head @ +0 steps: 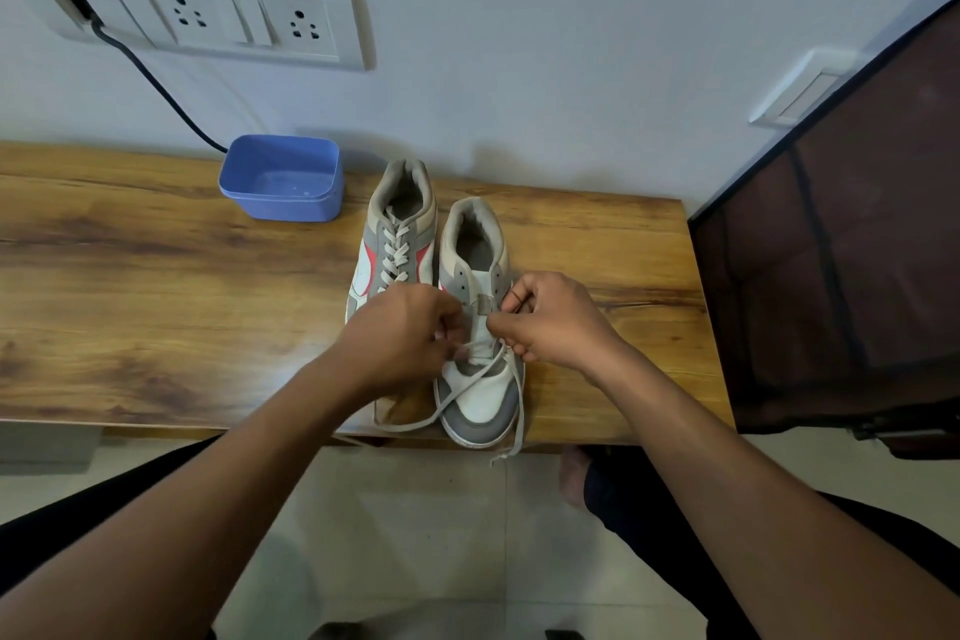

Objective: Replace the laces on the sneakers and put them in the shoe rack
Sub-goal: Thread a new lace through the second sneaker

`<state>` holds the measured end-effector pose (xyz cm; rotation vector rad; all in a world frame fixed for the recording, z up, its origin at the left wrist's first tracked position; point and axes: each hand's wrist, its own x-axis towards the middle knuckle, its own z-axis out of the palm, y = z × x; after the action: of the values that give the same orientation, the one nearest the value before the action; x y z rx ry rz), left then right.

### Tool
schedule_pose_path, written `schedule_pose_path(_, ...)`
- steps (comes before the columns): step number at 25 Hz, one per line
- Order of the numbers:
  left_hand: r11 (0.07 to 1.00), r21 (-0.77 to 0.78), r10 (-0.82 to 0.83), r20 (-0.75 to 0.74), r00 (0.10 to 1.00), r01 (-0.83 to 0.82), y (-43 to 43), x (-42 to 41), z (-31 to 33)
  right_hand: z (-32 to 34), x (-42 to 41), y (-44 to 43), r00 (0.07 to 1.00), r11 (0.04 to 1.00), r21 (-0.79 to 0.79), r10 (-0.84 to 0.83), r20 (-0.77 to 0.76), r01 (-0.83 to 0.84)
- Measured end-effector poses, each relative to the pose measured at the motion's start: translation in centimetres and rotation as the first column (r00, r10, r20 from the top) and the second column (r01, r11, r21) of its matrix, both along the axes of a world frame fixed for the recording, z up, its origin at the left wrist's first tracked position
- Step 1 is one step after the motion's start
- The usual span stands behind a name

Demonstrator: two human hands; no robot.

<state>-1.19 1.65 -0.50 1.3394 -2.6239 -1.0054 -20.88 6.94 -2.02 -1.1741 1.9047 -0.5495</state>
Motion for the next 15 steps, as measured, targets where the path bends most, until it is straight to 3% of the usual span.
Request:
schedule_pose_path(5, 0.968, 0.242, 0.088, -0.059, 0.994, -0.071, -1.8, 1.8, 1.9, -0.1, 0.0, -0.1, 1.0, 1.0, 0.011, -0.002, 0.009, 0.002)
schedule_pose_path(9, 0.982, 0.186, 0.007, 0.013, 1.0, -0.01, -1.5, 1.2, 1.3, -0.1, 0.1, -0.1, 1.0, 1.0, 0.012, -0.007, 0.016, 0.007)
schedule_pose_path(12, 0.948, 0.3, 0.104, 0.032, 0.994, -0.109, -3.3, 3.4, 1.6, -0.1, 0.0, 0.0, 1.0, 1.0, 0.008, -0.01, 0.013, 0.01)
schedule_pose_path(15, 0.925, 0.377, 0.047, -0.014, 0.999, -0.038, -1.8, 2.5, 1.6, 0.0, 0.2, -0.1, 1.0, 1.0, 0.004, -0.012, -0.004, 0.012)
